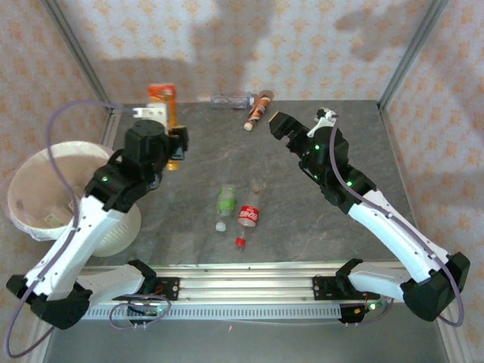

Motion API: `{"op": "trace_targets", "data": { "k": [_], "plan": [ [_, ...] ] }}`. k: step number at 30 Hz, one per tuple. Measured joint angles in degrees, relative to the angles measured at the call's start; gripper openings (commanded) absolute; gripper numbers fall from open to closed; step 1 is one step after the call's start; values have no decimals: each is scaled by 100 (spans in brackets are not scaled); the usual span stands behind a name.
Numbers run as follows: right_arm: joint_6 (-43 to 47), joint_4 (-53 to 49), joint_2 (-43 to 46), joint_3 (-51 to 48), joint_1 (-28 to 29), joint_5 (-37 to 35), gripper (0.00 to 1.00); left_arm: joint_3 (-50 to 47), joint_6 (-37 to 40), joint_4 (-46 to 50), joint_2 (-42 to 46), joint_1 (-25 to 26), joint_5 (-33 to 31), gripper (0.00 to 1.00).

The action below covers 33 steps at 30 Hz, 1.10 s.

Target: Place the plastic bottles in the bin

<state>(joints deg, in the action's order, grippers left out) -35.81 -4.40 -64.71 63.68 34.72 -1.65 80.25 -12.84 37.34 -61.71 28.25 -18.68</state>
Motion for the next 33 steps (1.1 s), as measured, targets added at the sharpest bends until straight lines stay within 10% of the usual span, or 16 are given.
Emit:
{"op": "trace_targets", "data": {
  "k": [15, 33],
  "plan": [
    [192, -833, -708, 498, 0, -83, 99, 837, 1244, 153, 79, -2048, -3379, 46],
    [330, -955, -933, 761, 0, 59, 99, -1502, 549, -1016, 857, -5698, -3095, 49]
  ]
}}
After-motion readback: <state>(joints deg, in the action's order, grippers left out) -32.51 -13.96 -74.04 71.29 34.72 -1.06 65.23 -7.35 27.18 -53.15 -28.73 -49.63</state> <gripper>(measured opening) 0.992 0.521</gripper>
